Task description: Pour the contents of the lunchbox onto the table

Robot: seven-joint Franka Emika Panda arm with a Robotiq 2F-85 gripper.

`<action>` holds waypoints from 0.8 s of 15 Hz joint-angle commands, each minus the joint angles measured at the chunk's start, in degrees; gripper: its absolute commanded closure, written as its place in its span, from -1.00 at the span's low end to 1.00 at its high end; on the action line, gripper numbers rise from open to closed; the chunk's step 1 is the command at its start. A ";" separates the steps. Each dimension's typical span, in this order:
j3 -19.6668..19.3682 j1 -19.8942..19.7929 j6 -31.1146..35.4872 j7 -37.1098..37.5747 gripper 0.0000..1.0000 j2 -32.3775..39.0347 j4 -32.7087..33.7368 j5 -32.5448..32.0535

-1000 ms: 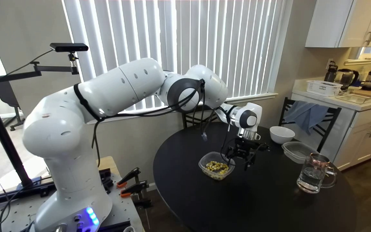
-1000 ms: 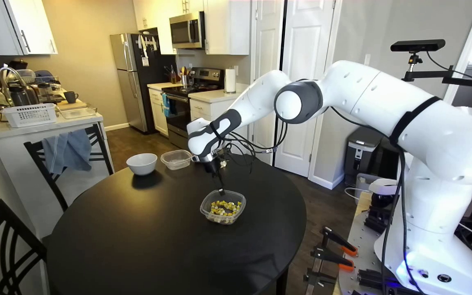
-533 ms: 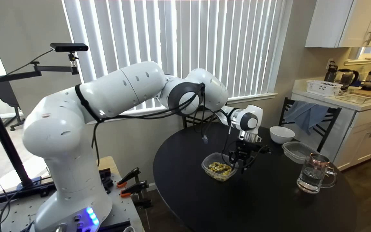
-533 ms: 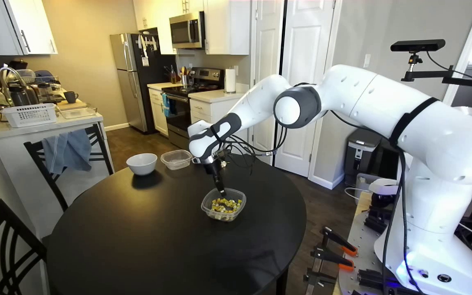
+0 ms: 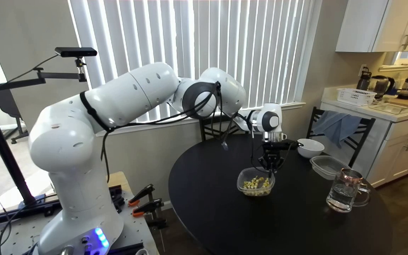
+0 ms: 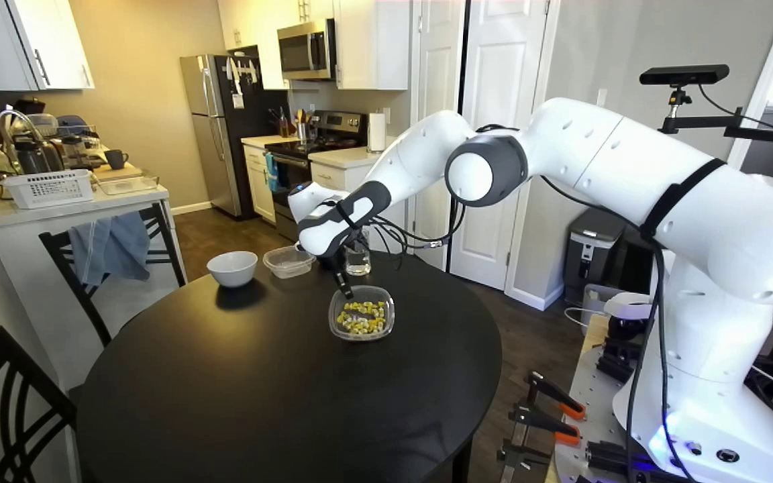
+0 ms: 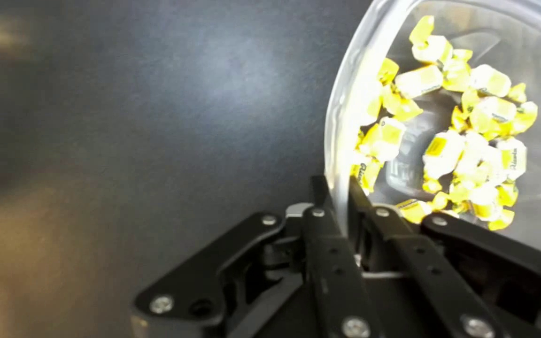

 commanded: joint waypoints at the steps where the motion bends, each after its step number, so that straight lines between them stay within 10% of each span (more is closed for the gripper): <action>1: -3.19 4.54 6.42 1.84 0.97 -4.84 -5.19 -6.31; 12: -19.37 17.66 26.85 31.73 0.97 -4.16 -9.70 -30.49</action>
